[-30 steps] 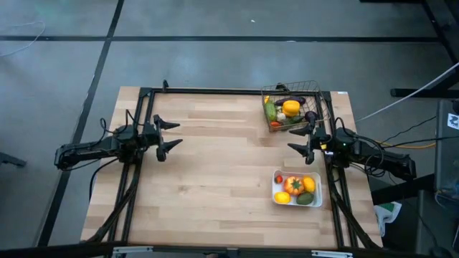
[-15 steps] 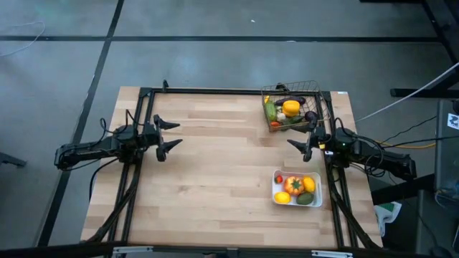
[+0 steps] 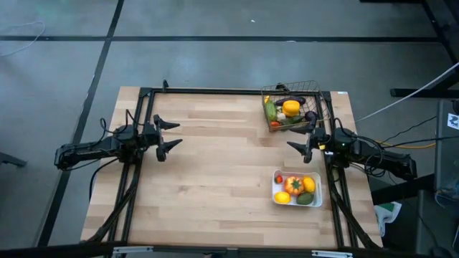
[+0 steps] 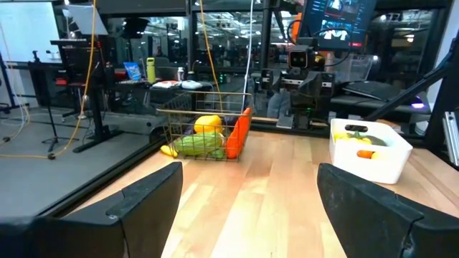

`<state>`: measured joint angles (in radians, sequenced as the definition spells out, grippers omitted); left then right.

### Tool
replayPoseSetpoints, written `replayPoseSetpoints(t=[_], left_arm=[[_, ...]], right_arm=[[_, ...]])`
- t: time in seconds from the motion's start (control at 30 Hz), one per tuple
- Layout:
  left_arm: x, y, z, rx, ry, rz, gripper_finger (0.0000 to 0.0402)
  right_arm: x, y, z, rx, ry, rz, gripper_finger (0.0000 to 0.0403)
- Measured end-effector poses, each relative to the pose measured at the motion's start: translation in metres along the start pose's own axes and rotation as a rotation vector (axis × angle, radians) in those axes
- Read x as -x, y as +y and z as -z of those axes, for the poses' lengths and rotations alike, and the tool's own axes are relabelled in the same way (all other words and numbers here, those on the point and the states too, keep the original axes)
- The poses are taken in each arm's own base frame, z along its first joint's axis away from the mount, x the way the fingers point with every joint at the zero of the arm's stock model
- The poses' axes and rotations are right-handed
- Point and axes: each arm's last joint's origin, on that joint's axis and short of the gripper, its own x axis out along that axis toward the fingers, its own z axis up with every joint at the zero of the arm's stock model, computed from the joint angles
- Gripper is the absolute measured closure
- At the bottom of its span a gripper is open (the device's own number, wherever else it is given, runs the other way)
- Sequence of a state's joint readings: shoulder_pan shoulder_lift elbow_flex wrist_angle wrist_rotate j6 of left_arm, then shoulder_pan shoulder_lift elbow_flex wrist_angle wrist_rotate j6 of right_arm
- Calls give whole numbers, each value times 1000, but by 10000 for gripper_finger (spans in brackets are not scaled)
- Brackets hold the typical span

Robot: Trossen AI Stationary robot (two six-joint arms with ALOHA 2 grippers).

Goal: Sort produce into baskets
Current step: Return to Home Position

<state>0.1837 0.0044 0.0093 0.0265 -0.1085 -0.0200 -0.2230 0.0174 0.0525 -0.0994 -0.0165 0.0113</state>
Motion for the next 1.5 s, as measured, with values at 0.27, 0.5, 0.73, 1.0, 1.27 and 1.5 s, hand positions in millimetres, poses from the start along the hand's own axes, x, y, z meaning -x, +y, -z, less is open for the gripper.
replayPoseSetpoints(t=[0.27,0.5,0.73,1.0,1.27,1.5], left_arm=[[0,0,0,7,0,0,82],[0,0,0,7,0,0,82],[0,0,0,6,0,0,82],[0,0,0,7,0,0,82],[0,0,0,7,0,0,82],[0,0,0,7,0,0,82]], right_arm=[[0,0,0,16,0,16,123],[0,0,0,16,0,16,123],[0,5,-1,20,-22,-47,123],[0,5,-2,20,-30,-52,123],[0,5,-2,20,-33,-51,123],[0,5,-2,20,-35,-51,123]])
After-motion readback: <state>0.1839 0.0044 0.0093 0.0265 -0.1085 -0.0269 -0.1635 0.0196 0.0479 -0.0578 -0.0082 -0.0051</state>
